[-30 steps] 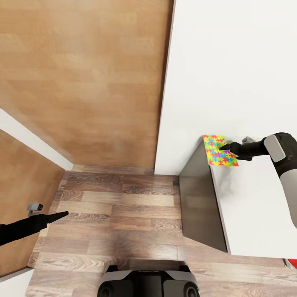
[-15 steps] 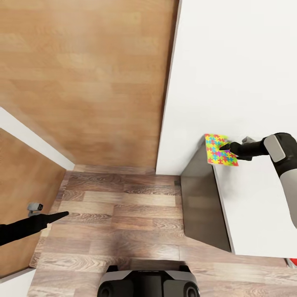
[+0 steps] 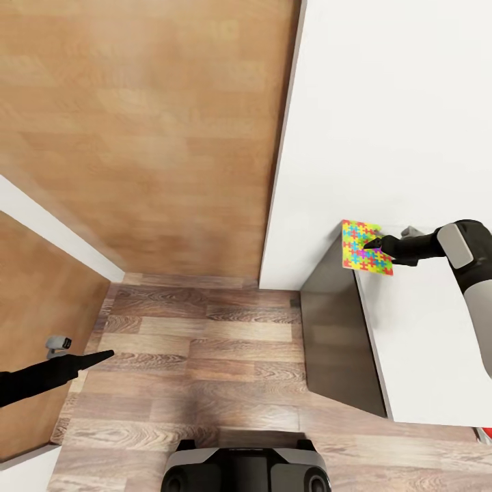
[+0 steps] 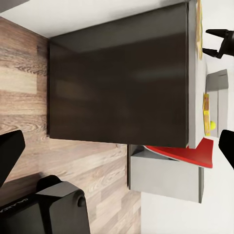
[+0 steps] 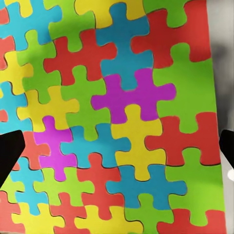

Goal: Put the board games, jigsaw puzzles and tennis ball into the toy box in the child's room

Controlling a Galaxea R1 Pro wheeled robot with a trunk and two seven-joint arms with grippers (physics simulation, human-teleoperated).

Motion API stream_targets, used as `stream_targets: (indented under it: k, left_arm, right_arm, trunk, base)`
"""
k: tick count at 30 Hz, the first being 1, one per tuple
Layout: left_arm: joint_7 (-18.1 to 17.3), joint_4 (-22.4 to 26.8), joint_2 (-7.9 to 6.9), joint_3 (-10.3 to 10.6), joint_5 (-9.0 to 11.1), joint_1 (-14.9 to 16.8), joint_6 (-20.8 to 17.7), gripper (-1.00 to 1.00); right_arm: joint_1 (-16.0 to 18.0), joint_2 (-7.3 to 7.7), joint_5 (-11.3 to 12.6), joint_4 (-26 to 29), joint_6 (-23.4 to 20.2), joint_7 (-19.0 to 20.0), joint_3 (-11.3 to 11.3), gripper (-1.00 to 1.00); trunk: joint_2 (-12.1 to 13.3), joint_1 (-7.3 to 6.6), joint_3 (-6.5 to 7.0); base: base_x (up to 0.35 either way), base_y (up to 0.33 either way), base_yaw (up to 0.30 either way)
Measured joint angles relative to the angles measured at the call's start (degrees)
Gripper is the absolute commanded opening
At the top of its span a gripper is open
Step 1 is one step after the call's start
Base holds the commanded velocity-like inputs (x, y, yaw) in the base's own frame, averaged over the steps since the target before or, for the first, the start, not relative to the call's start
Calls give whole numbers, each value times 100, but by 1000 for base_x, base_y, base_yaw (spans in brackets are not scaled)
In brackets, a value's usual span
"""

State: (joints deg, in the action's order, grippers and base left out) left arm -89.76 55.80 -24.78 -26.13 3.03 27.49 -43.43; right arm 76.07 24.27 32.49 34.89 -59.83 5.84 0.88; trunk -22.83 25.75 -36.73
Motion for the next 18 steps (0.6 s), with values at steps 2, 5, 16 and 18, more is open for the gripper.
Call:
stream_targets:
  k: [2, 5, 16, 18]
  left_arm:
    - [0, 0, 0, 1, 0, 0, 0, 100]
    - [0, 0, 1, -1, 0, 0, 0, 100]
    - [0, 0, 1, 3, 0, 0, 6, 100]
    - [0, 0, 1, 5, 3, 0, 7, 100]
  right_arm:
    - [0, -2, -1, 0, 0, -1, 0, 100]
    - [0, -4, -1, 0, 0, 0, 0, 100]
    - [0, -13, -1, 0, 0, 0, 0, 100]
    - [0, -8, -2, 0, 0, 3, 0, 100]
  trunk:
    - [0, 0, 0]
    - [0, 0, 0]
    - [0, 0, 0]
    - [0, 0, 0]
  base:
    - [0, 0, 0]
    - [0, 0, 0]
    - [0, 78, 0]
    - [0, 1, 0]
